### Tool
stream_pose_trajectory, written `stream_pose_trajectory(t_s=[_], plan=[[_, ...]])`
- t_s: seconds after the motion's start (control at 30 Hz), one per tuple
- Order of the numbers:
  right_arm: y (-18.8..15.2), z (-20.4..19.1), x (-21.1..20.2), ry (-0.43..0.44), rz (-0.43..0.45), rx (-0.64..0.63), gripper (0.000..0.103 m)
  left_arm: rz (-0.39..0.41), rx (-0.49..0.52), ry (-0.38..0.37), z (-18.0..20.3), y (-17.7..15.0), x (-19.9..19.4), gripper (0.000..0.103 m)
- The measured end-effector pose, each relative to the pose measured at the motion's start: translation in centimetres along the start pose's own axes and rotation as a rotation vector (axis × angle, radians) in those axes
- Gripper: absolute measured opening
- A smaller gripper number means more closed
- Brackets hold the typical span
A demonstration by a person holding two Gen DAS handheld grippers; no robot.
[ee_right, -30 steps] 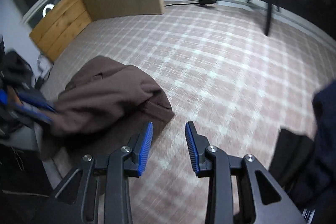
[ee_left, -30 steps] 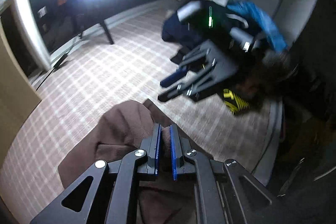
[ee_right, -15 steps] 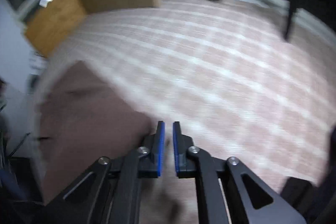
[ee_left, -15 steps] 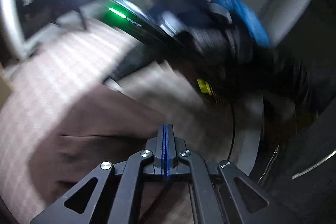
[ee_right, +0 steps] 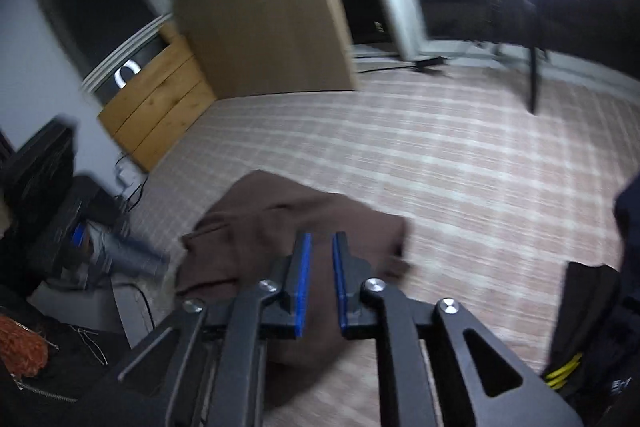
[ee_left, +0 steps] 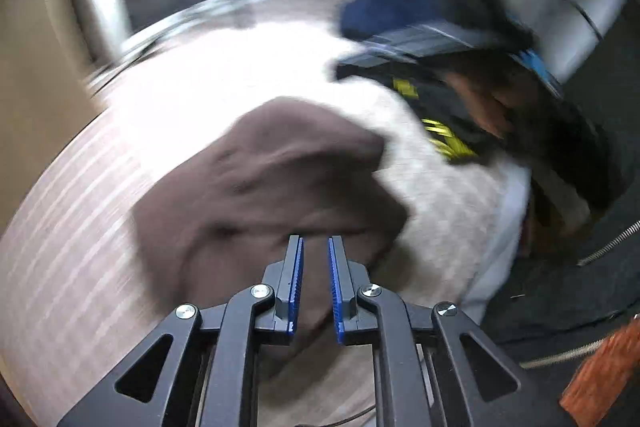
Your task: Fold clothes
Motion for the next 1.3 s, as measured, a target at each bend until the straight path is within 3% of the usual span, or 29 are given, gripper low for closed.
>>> stream_pose_trajectory(t_s=[0.07, 0.17, 0.2, 0.3, 0.43, 0.5, 0.6, 0.73, 0.8, 0.93, 1.0, 1.07, 1.17, 1.23, 1.3], plan=[[-2.3, -0.4, 2.0, -0.063, -0.04, 0.018, 0.02, 0.004, -0.049, 0.065, -2.9, -1.8, -1.1, 0.012], [-8.7, 1.1, 4.5, -0.19, -0.211, 0.036, 0.02, 0.02, -0.124, 0.123, -6.3, -4.3, -2.4, 0.012], [-9.1, 1.0, 3.9, -0.186, -0.191, 0.06, 0.02, 0.026, -0.141, 0.125, -6.9, -4.8, -2.4, 0.012], [-7.8, 1.2, 1.0, -0.224, -0.164, 0.134, 0.02, 0.041, -0.166, 0.113, -7.7, -5.6, -1.6, 0.013], [-4.2, -1.3, -0.8, -0.243, -0.095, 0.099, 0.021, 0.039, -0.143, 0.066, -7.1, -6.2, 0.0, 0.013], [-3.3, -4.1, 0.2, -0.187, -0.098, 0.06, 0.021, 0.03, -0.132, 0.049, -7.0, -6.8, 0.5, 0.013], [-3.1, -8.9, 1.9, -0.108, -0.12, -0.018, 0.039, 0.023, -0.135, 0.05, -7.7, -7.6, 1.0, 0.015], [-4.0, -16.1, 7.0, -0.014, -0.154, -0.156, 0.04, 0.06, -0.156, 0.055, -9.0, -7.0, 0.5, 0.015], [-4.6, -17.2, 9.7, -0.017, -0.181, -0.194, 0.039, 0.083, -0.145, 0.054, -9.2, -6.2, 0.3, 0.015], [-8.7, -14.7, 12.4, -0.133, -0.305, -0.155, 0.038, 0.118, -0.117, 0.038, -8.7, -4.4, 0.6, 0.015], [-9.4, -15.0, 10.6, -0.102, -0.293, -0.119, 0.038, 0.139, -0.111, 0.017, -8.0, -3.5, 1.3, 0.015], [-9.4, -15.4, 8.1, -0.055, -0.308, -0.079, 0.038, 0.143, -0.094, 0.001, -7.2, -3.0, 2.5, 0.022], [-6.5, -12.9, 2.7, -0.101, -0.186, -0.006, 0.038, 0.086, -0.051, 0.012, -6.5, -3.8, 5.0, 0.026], [-4.7, -9.5, 0.2, -0.185, -0.1, 0.059, 0.038, 0.058, -0.047, 0.024, -6.6, -4.1, 5.6, 0.026], [-5.0, -5.9, -0.6, -0.253, -0.089, 0.146, 0.038, 0.073, -0.064, 0.021, -6.6, -3.7, 4.6, 0.024]])
Point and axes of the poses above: each gripper's, at about its wrist camera, not at the fingertips, and x roughly the way its jaws point, z to its right, y to its top, the point moved 8 cm from there along x, roughly the way its jaws point, and after that the axes turned 5 degrees about z, right-handed, at the moved point
